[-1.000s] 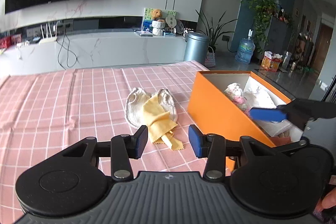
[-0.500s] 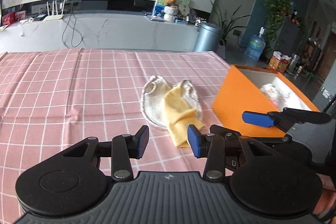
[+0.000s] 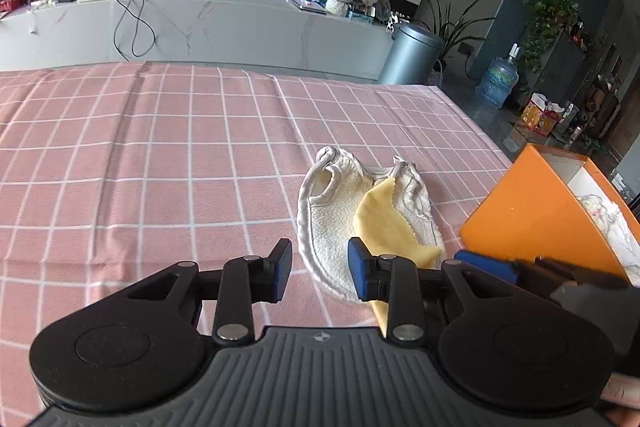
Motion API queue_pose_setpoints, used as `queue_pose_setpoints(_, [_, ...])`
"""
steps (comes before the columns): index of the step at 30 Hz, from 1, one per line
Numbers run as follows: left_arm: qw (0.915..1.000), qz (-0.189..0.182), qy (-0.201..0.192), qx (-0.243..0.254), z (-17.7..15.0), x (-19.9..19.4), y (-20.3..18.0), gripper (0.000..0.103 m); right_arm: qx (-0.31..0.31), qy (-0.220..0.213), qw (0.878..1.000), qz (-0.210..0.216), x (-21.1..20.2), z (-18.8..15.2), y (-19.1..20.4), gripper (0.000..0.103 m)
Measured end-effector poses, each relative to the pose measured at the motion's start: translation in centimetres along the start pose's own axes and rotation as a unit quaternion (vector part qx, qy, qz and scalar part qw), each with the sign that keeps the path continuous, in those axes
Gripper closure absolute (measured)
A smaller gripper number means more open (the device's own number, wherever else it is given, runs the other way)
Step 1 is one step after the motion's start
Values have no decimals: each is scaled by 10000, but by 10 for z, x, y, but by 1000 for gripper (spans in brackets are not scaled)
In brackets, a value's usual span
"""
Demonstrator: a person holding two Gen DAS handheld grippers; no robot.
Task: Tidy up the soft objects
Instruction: 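Close the right tool on the yellow cloth while the left tool grasps the cream bib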
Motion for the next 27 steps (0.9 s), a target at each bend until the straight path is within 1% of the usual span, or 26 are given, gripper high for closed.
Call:
queue_pose_setpoints(1, [10000,23,19,-1,1,5,0,61,33,53,10000,19,4,-2,-1,46])
queue_pose_setpoints(2, [10000,35,26,-1,2,10,-1,58,54,89,9999,25,7,-4,-1,50])
queue_pose_setpoints(3, [10000,26,38,15,2,14,-2,56,34,73,10000,6,8,-5,-1,58])
queue_pose_setpoints(4, [10000,9,49,44,3,18,-4,52,-23,49,10000,-1,8,-6,-1,62])
queue_pose_setpoints(6, [9999,41,69,124,3,24,-8,48,-124,27,9999,-27,8,-5,0,84])
queue_pose_setpoints(8, [9995,158,120,259,1,29,-14,48,-178,44,9997,-140,10,-5,-2,93])
queue_pose_setpoints(10, [9992,212,177,282,-1,33,-16,48,-203,23,9997,-112,9,-6,-3,94])
queue_pose_setpoints(13, [9991,183,181,349,-1,33,-24,52,-212,3,9997,-102,9,-7,-3,95])
queue_pose_setpoints(15, [9988,268,179,358,-2,32,-27,60,-220,-16,9997,-86,8,-7,-3,97])
queue_pose_setpoints(17, [9979,467,135,434,-2,29,-28,85,-303,13,9995,-103,7,-8,0,103])
queue_pose_setpoints(18, [9972,555,92,495,-4,27,-28,86,-322,30,9994,-101,5,-8,1,103])
queue_pose_setpoints(19, [9970,577,64,511,-6,23,-29,91,-340,53,9994,-89,4,-9,1,103])
queue_pose_setpoints(20, [9968,619,41,506,-8,18,-28,103,-347,67,9993,-76,3,-10,2,103])
queue_pose_setpoints(23, [9959,777,-21,462,-19,-1,-22,103,-328,17,9994,-103,-9,-17,3,103])
queue_pose_setpoints(25, [9960,812,5,373,-29,-16,-17,103,-562,-115,9983,-127,-23,-22,11,103])
queue_pose_setpoints(27, [9969,766,44,162,-37,-32,-11,103,-695,-188,9974,-52,-37,-30,19,103])
Point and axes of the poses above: each gripper's, at about its wrist camera, not at the fingertips, and x roughly the way its jaws point, y to its left, z to its top, the point moved 3 cm from there along x, roughly the way its jaws point, and after that the axes turned 10 degrees about z, right-handed, at the moved point
